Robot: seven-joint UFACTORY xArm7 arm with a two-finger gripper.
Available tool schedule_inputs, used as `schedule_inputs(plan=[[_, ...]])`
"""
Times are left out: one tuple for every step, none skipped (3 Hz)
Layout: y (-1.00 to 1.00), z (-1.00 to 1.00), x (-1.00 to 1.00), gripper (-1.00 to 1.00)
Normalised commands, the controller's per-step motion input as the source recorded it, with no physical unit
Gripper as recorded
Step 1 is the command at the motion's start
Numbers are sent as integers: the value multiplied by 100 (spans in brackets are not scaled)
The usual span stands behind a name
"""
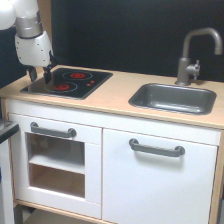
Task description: Place the pot in the sink
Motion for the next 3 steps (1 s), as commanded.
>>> schedule_inputs(plan=[[-4, -100, -21, 52], [-31, -100, 6, 58], [-20, -100, -1, 100]])
